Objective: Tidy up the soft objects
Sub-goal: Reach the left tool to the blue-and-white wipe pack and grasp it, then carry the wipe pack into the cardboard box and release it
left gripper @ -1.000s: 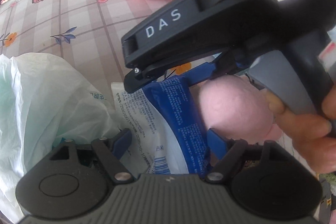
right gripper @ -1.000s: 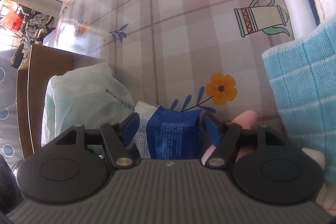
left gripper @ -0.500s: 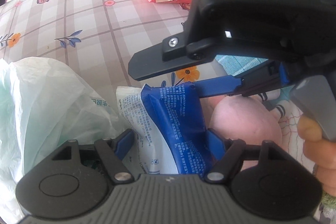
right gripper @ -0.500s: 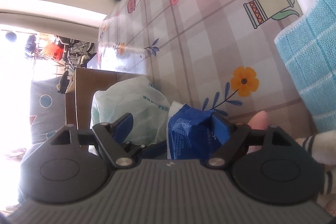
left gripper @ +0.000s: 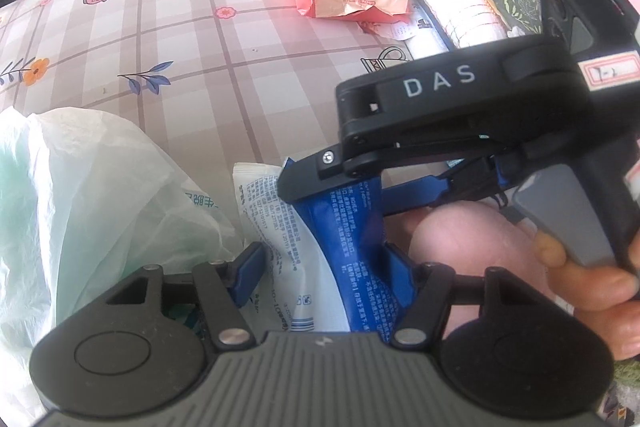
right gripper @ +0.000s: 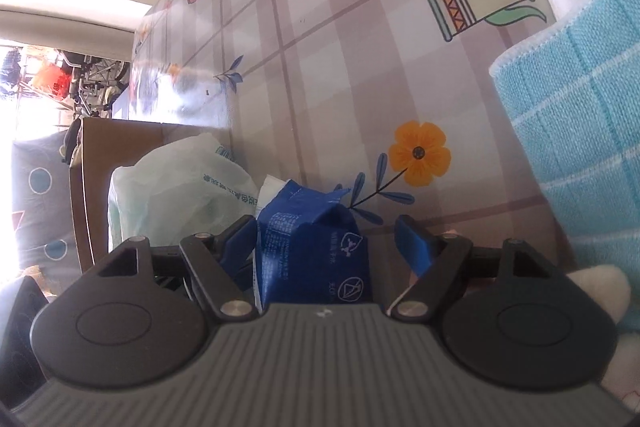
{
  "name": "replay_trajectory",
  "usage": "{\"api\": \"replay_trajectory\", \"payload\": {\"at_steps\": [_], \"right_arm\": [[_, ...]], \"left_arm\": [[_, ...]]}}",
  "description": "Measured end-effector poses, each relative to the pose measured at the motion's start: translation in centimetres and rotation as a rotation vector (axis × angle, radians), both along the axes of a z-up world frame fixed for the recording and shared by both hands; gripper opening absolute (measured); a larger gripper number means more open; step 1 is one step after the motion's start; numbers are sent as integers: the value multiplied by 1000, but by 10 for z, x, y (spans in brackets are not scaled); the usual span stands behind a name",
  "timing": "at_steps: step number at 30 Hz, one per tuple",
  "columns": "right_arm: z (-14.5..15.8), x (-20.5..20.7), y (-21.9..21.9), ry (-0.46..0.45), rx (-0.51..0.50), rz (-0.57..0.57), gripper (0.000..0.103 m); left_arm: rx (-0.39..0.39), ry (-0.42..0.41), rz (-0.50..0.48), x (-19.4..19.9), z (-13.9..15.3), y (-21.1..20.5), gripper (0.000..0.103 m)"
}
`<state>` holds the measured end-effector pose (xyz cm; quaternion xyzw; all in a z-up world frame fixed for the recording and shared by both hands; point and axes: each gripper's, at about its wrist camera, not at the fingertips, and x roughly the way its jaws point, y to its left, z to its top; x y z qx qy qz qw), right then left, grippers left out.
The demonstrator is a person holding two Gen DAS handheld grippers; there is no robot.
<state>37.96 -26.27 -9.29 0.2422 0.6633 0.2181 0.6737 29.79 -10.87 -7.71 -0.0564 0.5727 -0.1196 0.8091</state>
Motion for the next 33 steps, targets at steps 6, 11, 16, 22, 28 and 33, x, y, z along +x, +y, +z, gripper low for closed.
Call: {"api": "replay_trajectory", "payload": {"at_steps": [6,11,16,22,28,33], "right_arm": [[3,-11,3,-42,58,-12,54],[30,-33,-17,-115,97,-79,44],[80,-62,-33,-235,91,-117,41],[151,-100,-22,-392,78,-105,41],[199,-123,35,-494,133,-32,41],[212,-132,120,-493,220,67,41]], "left_arm": [[-28,-9,7,0,3,6,65],[-75,-56,-10,-9,20,5,65],[-104,-159,-47,-30,57,-1,65],[-105,-301,-41,-68,115,18,65],[-62,-391,43,-110,152,82,65],[-1,-409,153,-143,160,156,65]]}}
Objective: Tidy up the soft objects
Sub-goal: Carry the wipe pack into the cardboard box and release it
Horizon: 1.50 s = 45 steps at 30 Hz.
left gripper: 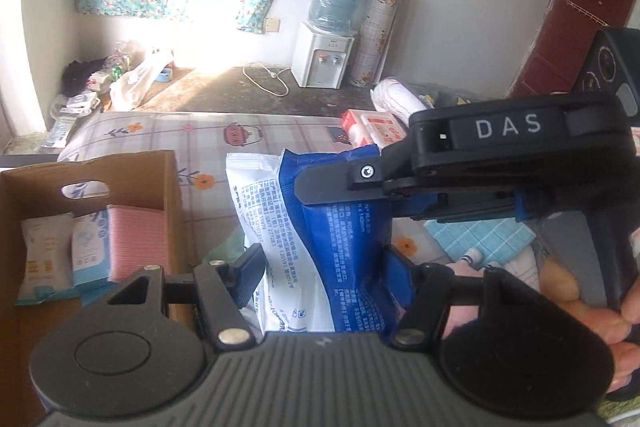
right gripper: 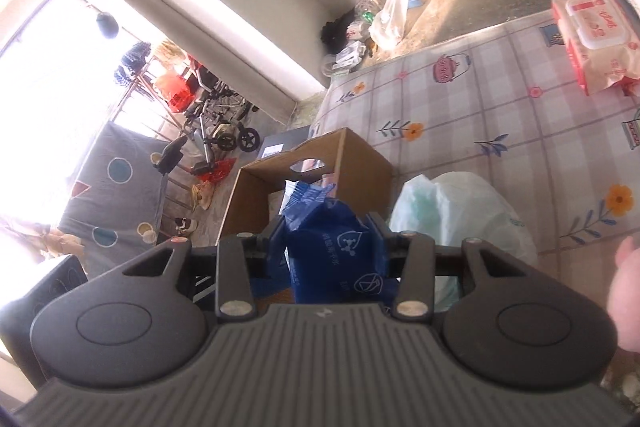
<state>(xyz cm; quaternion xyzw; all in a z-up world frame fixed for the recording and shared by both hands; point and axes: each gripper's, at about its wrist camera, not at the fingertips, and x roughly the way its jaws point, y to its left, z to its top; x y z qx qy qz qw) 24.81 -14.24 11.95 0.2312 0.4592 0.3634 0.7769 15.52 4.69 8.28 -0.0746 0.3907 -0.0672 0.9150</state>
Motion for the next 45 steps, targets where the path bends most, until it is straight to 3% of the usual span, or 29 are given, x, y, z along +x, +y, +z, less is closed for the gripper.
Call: {"api": "replay_trajectory", "payload": {"at_steps": [9,13,16,19,22,28,33,35,40,45], "right_arm": [[-37,-27,158,120,6,215,41],[-54,-38,197,138,-55,258,44],[-59,-36,205,133,-112,244,48],[-59,-28,185,121,-100,206,50],[-54,-26,155,89,-83,176,50],[-50,-46,85,62,6,106,54],[-68,-77,30,98,106,35,56],[-80,-89,11,121,140,7,57],[-112,-108,-20,197,172,-53,60],[-121,-116,-35,208,192,-105,60]], "left_arm": [[-17,138,198,-45,-41,116,65],[-43,213,220,-45,-64,143,65],[-64,315,208,-30,-94,148,65],[-98,365,210,-22,-115,155,60],[-70,346,195,-35,-118,154,61],[-37,406,204,-29,-128,155,61],[-89,456,225,-10,-148,161,60],[-79,446,203,-4,-148,158,54],[-55,423,180,17,-145,151,48],[-57,419,203,35,-147,146,48]]}}
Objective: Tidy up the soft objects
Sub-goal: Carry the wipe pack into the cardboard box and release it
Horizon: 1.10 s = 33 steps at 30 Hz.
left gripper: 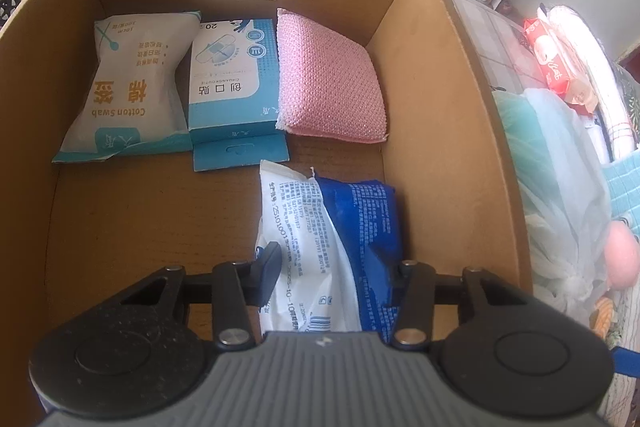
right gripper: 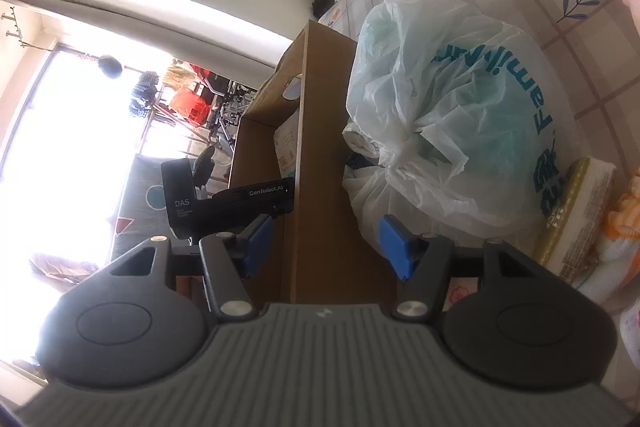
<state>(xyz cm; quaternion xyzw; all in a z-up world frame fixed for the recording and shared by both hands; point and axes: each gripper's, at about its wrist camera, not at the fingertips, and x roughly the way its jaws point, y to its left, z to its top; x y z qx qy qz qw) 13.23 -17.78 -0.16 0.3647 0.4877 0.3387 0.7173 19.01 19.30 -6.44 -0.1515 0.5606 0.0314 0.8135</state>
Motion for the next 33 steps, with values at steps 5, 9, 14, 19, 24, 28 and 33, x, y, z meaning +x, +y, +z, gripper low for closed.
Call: {"api": "replay_trajectory", "payload": {"at_steps": [5,9,14,19,24,28,33], "right_arm": [[6,-4,-7,-36,-6,-24,60],[12,-4,-10,-44,-9,-35,61],[12,-6,-13,-40,-26,-41,62],[3,-4,-8,-25,-26,-36,63],[-6,-4,-3,14,-6,-37,64],[-4,-7,-8,3,-18,-51,64],[-5,-11,-20,2,-28,-75,64]], "left_arm": [[24,-8,26,8,1,-6,48],[-12,-5,23,-2,13,-4,47],[-15,10,-61,-29,29,-5,53],[-99,124,-73,-35,11,4,53],[-120,205,-63,-25,-15,2,55],[-133,223,-43,-18,-26,-2,51],[-115,192,-32,-12,-24,-4,50]]}}
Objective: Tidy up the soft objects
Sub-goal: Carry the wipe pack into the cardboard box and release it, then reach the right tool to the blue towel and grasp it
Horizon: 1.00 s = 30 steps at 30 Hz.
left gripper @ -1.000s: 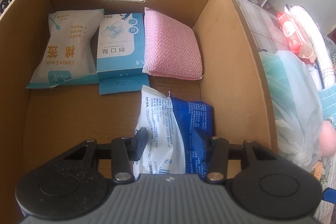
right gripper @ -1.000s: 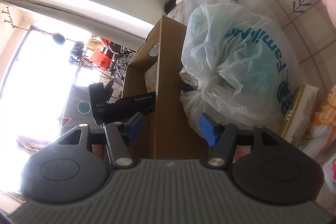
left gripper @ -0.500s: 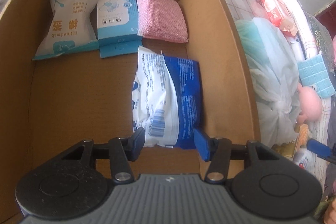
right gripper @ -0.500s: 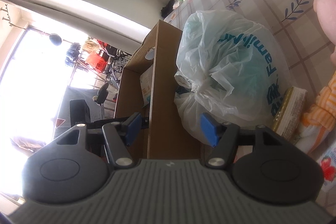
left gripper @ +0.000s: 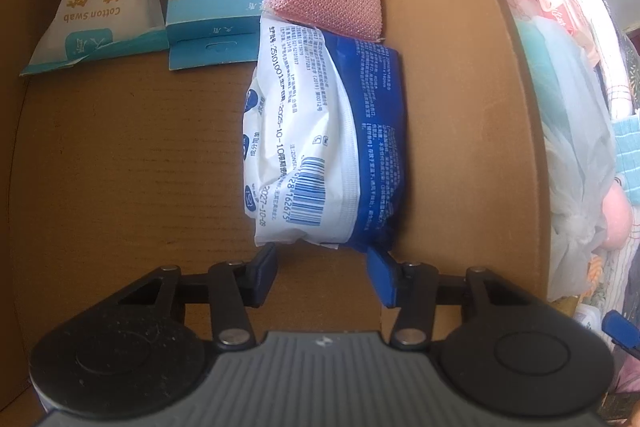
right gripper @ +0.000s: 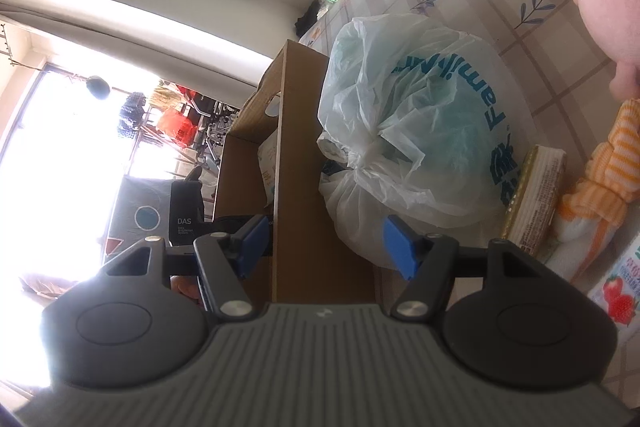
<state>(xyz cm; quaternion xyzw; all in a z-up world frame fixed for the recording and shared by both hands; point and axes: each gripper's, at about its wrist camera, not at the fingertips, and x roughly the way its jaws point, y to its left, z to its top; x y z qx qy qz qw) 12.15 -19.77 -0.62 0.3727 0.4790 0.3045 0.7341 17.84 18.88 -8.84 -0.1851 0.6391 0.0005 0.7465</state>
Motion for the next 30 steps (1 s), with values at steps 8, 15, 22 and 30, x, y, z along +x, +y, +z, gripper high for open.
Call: {"api": "replay_trajectory", "payload": {"at_steps": [8,15,22,30], "right_arm": [[4,-7,-22,-42,-60,-51,67],[11,-6,-72,-100,-132,-188,67],[31,18,-161,-187,-202,-423,68],[-5,78,-261,-69,-254,-647,68]], "left_arm": [[108,-123,-5,-30,44,-1,69],[256,-418,-10,-46,131,-25,71],[242,-634,-114,-34,173,-109,80],[130,-582,-311,15,132,-238,80]]}}
